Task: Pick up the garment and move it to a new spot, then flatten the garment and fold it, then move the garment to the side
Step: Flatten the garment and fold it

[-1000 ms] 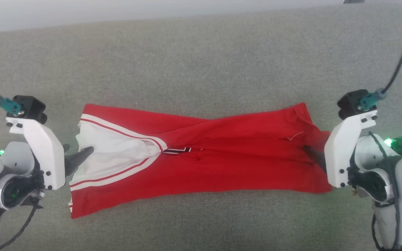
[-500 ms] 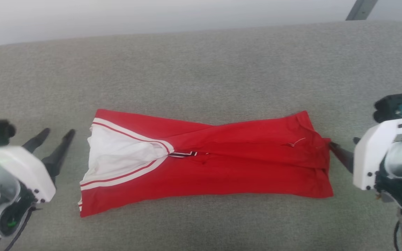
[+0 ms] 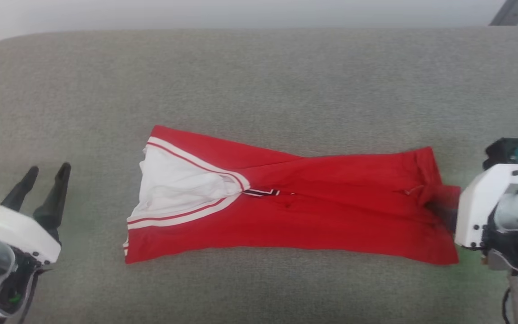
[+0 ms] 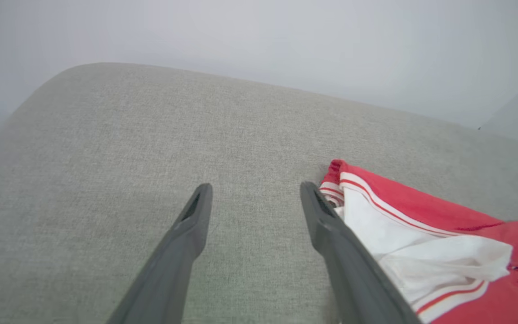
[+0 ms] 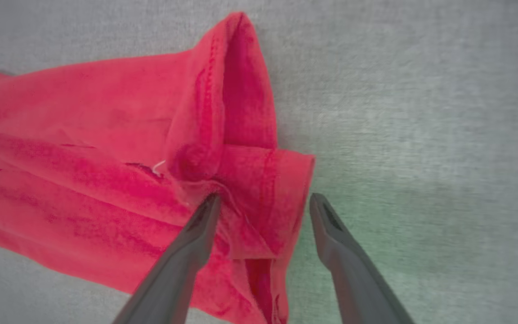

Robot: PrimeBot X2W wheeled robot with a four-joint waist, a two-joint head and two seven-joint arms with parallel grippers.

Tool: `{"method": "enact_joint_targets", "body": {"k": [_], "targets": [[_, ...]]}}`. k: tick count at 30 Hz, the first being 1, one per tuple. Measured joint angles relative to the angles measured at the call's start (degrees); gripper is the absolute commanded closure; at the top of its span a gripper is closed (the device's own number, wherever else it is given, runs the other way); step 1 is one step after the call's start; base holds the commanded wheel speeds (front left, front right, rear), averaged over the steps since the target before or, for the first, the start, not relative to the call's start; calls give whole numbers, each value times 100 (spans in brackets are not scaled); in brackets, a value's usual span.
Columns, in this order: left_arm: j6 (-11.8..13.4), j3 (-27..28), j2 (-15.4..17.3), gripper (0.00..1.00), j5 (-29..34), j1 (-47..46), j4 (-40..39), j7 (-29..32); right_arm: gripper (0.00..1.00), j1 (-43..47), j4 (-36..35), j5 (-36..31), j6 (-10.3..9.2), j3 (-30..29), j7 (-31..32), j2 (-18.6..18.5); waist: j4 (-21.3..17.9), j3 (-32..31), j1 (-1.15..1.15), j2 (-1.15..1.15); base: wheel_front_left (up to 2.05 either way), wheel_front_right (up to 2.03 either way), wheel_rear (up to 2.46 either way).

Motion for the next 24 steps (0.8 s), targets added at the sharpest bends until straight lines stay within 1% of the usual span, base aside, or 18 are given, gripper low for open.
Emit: {"method": "enact_joint_targets", "body": {"k": [5,9,10,11,13,17,19,24], "targets": [[-304,947,-483,0,588,552,197,0,0,-258,633,178,0,194,33,5,147,77,0,0,0,0,0],[-541,1627,-912,0,1047,794,324,0,0,-483,1056,252,-2,450,157,-88,232,122,0,0,0,0,0],[-593,1786,-1009,0,1232,838,359,0,22,-524,1131,293,-3,511,178,-120,252,129,0,0,0,0,0],[-646,1957,-1123,0,1354,898,383,0,100,-572,1210,315,-4,571,215,-147,272,133,0,0,0,0,0],[-765,2242,-1318,0,1544,1024,435,0,100,-649,1283,436,-29,748,263,-223,300,135,0,0,0,0,0],[-922,2761,-1658,0,2006,1180,469,0,100,-722,1428,700,-25,802,97,-157,328,146,0,0,0,0,0],[-992,3017,-1848,0,2081,1265,431,0,100,-731,1469,797,-19,737,35,-156,322,143,0,0,0,0,0],[-1040,3449,-2065,0,2458,1419,443,0,100,-756,1458,843,16,622,-59,-240,256,131,0,0,0,0,0]]}}
